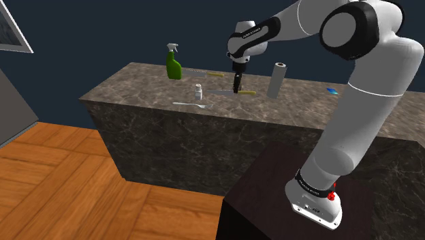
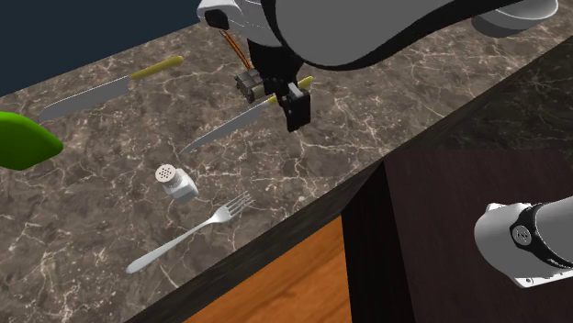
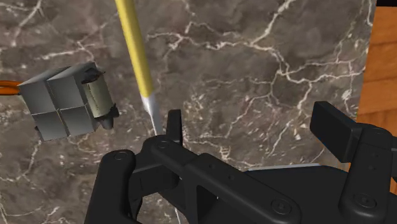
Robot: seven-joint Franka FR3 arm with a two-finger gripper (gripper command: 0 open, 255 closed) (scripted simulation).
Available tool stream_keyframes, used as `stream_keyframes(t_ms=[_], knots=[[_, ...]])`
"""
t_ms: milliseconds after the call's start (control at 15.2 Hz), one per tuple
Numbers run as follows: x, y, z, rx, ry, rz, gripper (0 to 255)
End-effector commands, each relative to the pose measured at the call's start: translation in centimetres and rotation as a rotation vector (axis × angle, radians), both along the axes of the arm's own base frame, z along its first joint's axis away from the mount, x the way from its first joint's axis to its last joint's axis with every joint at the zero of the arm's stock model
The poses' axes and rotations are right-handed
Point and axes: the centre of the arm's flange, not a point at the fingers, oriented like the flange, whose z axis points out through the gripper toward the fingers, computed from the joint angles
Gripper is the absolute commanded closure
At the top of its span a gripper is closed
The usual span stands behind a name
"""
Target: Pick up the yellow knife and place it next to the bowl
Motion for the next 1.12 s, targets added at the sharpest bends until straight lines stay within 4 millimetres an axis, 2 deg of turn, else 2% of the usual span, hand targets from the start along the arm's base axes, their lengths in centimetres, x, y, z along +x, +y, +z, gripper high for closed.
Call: stream_keyframes(t_ms=[0, 330, 792, 1056], knots=[[1.9, -1.3, -1.1, -0.003, -0.002, 0.032, 0], [6.4, -4.1, -3.4, -0.011, -0.007, 0.097, 0], [6.4, -4.1, -7.1, -0.011, -0.007, 0.097, 0], [6.4, -4.1, -7.4, -0.011, -0.007, 0.097, 0]])
